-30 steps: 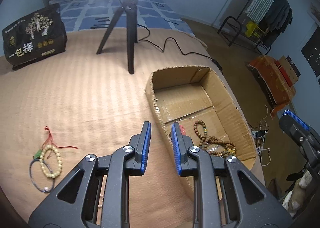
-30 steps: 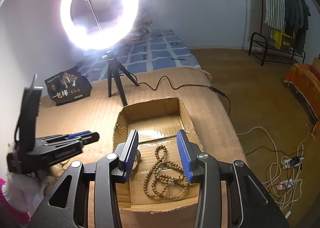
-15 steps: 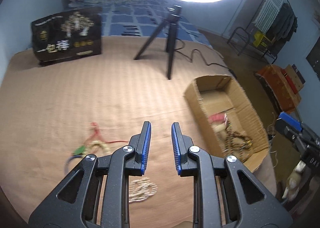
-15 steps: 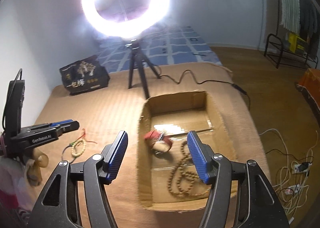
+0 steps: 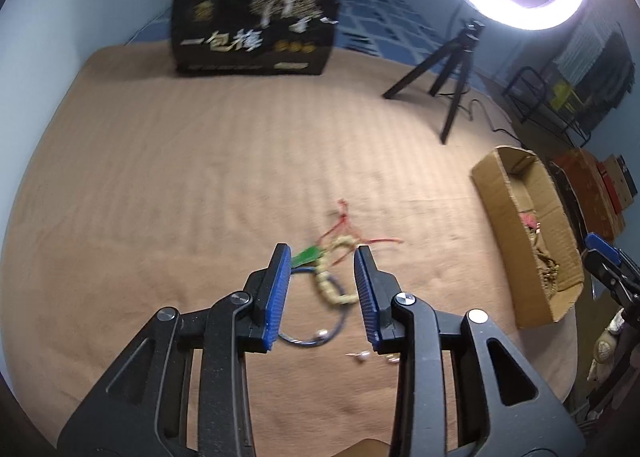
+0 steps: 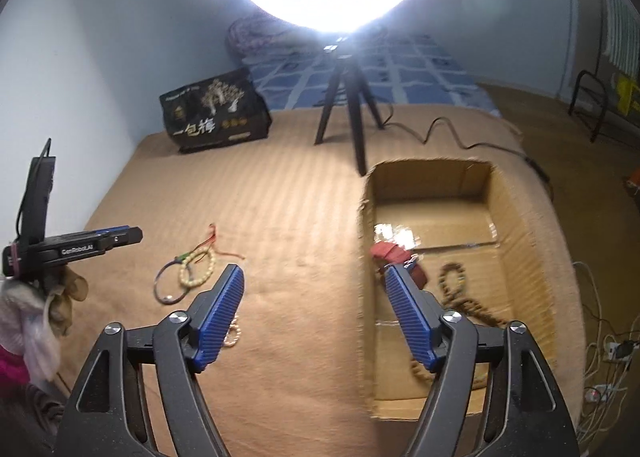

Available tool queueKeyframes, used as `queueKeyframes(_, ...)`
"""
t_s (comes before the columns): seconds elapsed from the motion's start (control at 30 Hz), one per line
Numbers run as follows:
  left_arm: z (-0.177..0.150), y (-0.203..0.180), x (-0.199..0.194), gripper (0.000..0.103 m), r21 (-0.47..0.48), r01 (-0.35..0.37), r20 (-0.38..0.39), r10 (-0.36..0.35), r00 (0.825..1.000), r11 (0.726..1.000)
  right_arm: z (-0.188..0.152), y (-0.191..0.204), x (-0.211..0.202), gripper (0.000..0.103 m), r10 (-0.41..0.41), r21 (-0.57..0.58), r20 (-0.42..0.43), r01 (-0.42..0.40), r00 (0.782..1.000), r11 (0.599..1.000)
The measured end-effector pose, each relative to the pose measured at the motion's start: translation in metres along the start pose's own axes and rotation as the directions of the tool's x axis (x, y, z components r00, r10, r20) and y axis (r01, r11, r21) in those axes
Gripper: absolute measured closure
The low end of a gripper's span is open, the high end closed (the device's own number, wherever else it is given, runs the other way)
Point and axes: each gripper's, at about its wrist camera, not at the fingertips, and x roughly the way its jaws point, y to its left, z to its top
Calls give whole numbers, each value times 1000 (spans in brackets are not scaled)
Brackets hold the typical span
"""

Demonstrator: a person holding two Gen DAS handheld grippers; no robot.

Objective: Organize jewelry
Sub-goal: 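Move the left tool to the blue bangle while the right tool approaches the pearl necklace, then close the left tool on the blue bangle while the right tool grasps the pearl necklace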

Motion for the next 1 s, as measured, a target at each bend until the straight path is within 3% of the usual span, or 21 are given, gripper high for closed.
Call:
queueKeyframes(0.33,-21,36,36,71,-53,-5,-124,-2,992,999,-16,25,41,26,66,25,-155,-63,986,998)
queueKeyframes(0.67,-30,52,59,71,-122,9,-186,-32,982,992,-39,50,87,26,124,30,-309,-121,943,992)
queueKeyframes(1.0,-30,52,72,71,-94,18,-193,-36,981,995,-55,69,122,26,174,96,-398,-148,901,984)
